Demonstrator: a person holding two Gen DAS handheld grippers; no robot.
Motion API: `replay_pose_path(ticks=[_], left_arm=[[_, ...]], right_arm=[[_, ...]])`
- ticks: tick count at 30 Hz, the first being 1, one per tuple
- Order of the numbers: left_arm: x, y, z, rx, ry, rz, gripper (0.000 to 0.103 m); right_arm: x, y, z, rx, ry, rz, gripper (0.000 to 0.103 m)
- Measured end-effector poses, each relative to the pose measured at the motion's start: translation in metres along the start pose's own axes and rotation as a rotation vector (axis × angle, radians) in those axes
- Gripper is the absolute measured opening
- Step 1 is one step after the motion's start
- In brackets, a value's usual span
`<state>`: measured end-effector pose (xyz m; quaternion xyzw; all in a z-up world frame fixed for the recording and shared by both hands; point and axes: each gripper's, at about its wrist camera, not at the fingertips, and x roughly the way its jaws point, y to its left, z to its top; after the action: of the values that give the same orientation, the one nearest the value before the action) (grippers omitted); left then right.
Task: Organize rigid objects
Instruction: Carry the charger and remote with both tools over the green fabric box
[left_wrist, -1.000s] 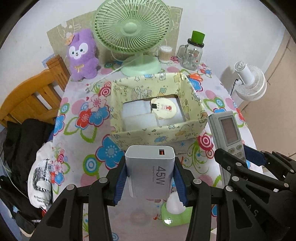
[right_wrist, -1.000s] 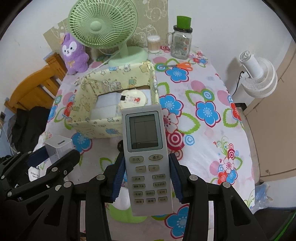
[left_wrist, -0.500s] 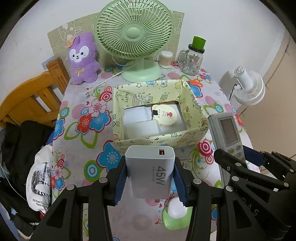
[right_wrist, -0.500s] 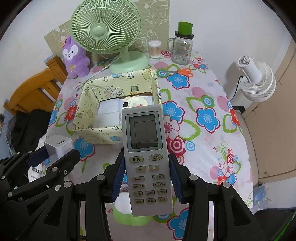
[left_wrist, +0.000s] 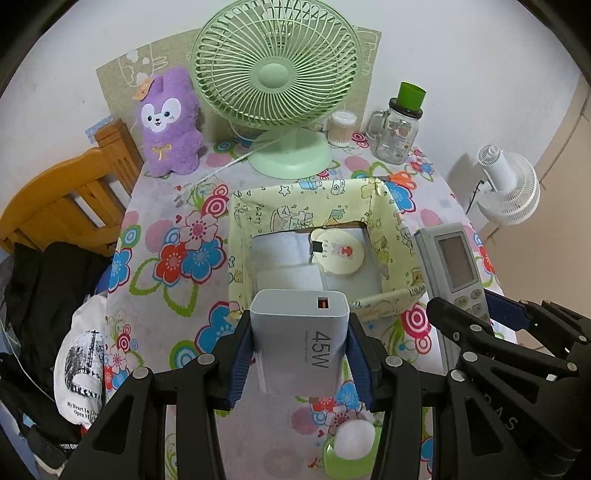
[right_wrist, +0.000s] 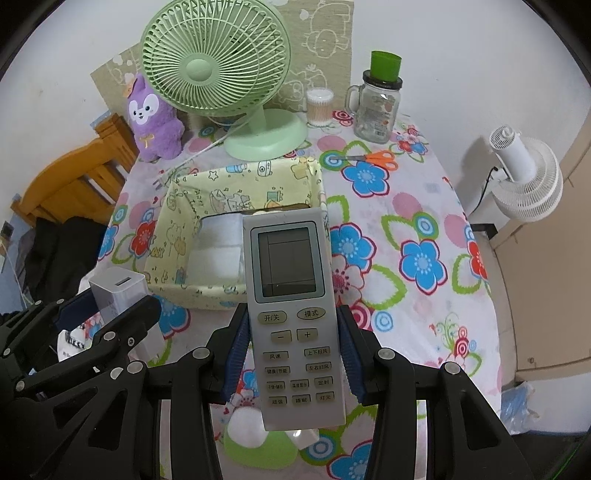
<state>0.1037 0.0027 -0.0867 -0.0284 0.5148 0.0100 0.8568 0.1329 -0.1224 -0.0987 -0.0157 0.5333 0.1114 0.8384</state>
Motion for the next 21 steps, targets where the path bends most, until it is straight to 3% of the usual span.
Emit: replay_pose_path(ticks=[21], left_arm=[[0.027, 0.01, 0.04, -0.044, 0.004, 0.022, 0.048]], right_arm=[[0.03, -0.001, 0.051, -0.038, 0.019, 0.05, 0.049]])
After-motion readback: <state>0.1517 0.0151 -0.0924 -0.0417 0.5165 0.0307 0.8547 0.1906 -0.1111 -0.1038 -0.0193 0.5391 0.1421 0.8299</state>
